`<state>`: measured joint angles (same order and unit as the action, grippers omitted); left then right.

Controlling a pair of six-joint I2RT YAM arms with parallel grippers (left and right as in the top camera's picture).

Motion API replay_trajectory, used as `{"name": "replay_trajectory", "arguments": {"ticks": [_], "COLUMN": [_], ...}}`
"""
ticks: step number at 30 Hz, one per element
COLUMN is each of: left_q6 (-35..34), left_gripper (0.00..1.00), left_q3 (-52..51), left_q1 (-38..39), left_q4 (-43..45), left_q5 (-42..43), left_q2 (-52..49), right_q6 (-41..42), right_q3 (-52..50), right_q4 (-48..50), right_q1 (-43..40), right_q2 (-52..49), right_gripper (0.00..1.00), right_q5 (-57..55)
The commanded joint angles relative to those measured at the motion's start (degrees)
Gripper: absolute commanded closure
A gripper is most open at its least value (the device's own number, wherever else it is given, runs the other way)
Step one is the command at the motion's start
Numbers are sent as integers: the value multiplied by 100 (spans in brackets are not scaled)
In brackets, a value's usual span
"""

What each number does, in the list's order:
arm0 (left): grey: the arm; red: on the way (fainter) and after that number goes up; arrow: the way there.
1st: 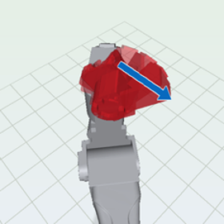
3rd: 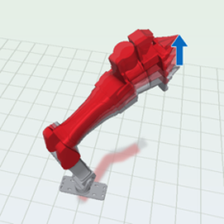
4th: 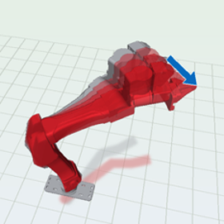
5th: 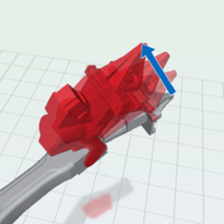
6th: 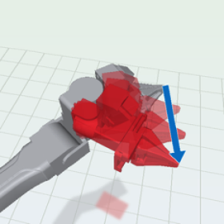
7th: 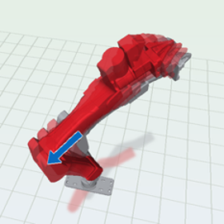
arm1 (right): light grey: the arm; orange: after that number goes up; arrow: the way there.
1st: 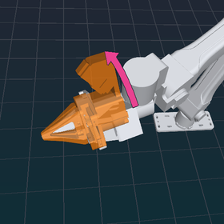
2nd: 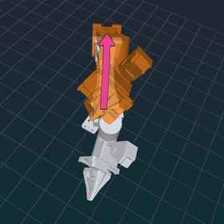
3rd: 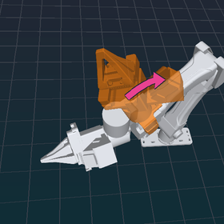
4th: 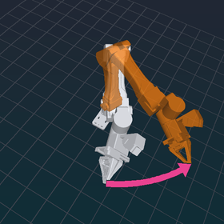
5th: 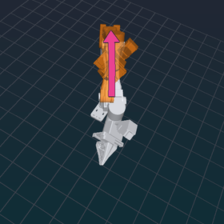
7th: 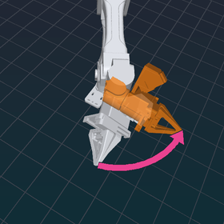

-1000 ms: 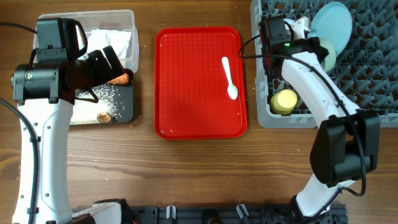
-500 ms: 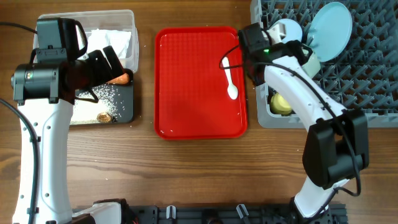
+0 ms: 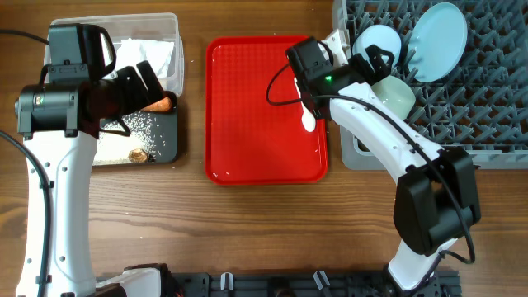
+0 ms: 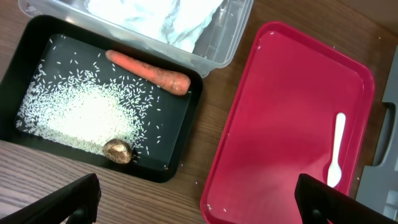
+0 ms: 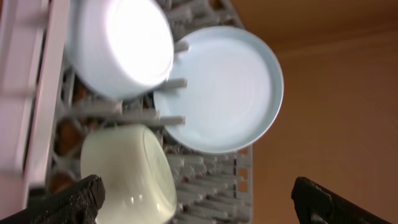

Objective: Sort waste into correct bins and load items into the dishwasher rack
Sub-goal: 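Move the right gripper to the white spoon and grasp it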

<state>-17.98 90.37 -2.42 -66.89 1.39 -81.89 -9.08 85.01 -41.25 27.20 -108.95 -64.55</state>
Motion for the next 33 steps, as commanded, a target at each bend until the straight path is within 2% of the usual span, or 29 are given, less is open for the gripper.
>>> {"name": "replay_trajectory", "arguments": {"ticks": [1, 5, 7, 12, 14, 15, 17, 21, 23, 29, 33], "left_q6": [-70, -70, -70, -70, -70, -70, -70, -70, -70, -70, -70], "left_gripper": [0, 0, 0, 0, 0, 0, 0, 0, 0, 0, 0], "left_q3": [-2, -2, -2, -2, -2, -2, -2, -2, -2, -2, -2], "left_q1": [-7, -7, -7, -7, -7, -7, -7, -7, -7, -7, -7], "left_q4": [-2, -2, -2, -2, -2, -2, -2, -2, -2, -2, -2], "left_q5": [7, 7, 7, 7, 7, 7, 7, 7, 7, 7, 7], "left_q2": [39, 39, 39, 39, 39, 39, 39, 39, 39, 39, 39], "right_q6": [7, 9, 13, 57, 557, 811, 1029, 1113, 1523, 2332, 2428], "right_q3": [221, 221, 221, 201, 179, 138, 44, -72, -72, -72, -72], "right_q4": [518, 968, 942, 601, 699, 807, 970, 986, 876, 691, 437], "right_q1": [2, 83, 190, 570, 549, 525, 481, 376, 297, 44, -96], "right_q2": [608, 1239, 1587, 2210, 2208, 2144, 1998, 1394, 826, -212, -562], "right_gripper": [0, 0, 0, 0, 0, 0, 1, 14, 20, 26, 27], "right_q5": [-144, 332, 1078, 5058, 6675, 6957, 7012, 6524, 6271, 6153, 6151]}}
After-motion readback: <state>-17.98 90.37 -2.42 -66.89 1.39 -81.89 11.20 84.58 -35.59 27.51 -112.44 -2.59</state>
